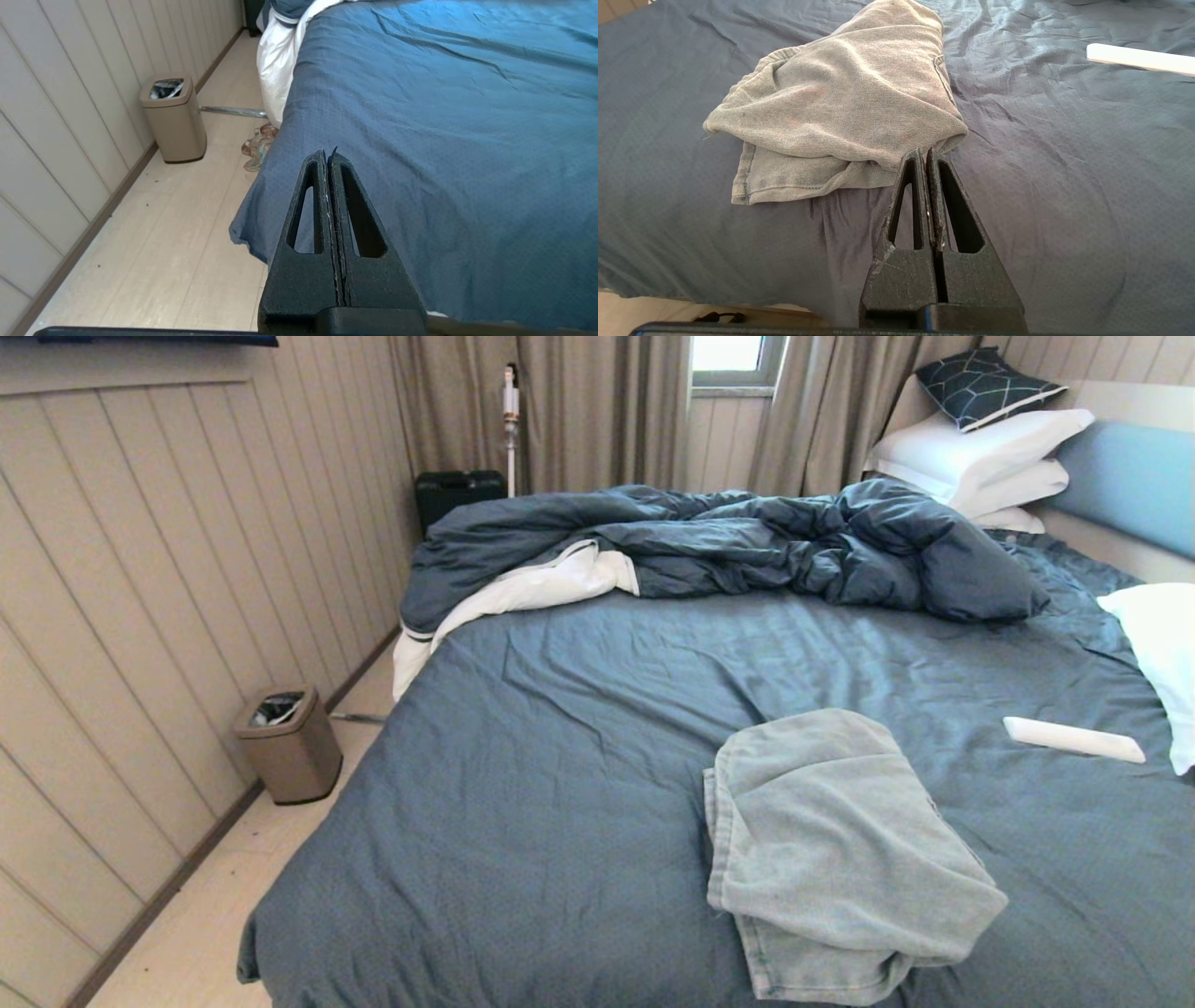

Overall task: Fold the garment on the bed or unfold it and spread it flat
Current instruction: Unford the blue shorts

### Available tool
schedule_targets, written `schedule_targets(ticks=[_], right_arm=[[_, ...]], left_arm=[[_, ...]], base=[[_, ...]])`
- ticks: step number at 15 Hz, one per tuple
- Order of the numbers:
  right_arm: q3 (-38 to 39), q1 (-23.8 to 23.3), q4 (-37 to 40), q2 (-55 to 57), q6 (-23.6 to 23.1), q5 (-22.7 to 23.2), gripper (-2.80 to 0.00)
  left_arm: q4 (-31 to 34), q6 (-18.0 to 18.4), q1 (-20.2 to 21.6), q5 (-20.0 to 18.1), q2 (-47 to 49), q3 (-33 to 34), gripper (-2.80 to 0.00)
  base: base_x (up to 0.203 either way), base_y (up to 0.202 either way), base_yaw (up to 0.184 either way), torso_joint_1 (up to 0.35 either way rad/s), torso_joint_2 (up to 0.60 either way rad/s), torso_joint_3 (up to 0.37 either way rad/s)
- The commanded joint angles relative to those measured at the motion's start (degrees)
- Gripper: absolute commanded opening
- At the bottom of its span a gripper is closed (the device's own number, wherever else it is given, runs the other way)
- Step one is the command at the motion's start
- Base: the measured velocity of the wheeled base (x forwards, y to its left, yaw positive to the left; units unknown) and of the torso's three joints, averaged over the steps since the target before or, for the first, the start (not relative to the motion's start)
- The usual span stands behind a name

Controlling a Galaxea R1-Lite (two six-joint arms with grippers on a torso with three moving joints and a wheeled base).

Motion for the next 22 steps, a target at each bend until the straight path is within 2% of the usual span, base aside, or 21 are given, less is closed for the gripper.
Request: schedule_targets(ticks=[1,22], right_arm=[[0.0,0.0,-0.1,0.0,0.0,-0.1,-2.8],[0.0,0.0,0.0,0.0,0.0,-0.1,-2.8]], left_arm=[[0.0,0.0,0.0,0.0,0.1,0.0,-2.8],[0.0,-0.3,0.0,-0.1,0.1,0.0,-2.8]], base=[[0.0,0.0,0.0,0.0,0.0,0.0],[0.0,0.0,0.0,0.0,0.0,0.0]])
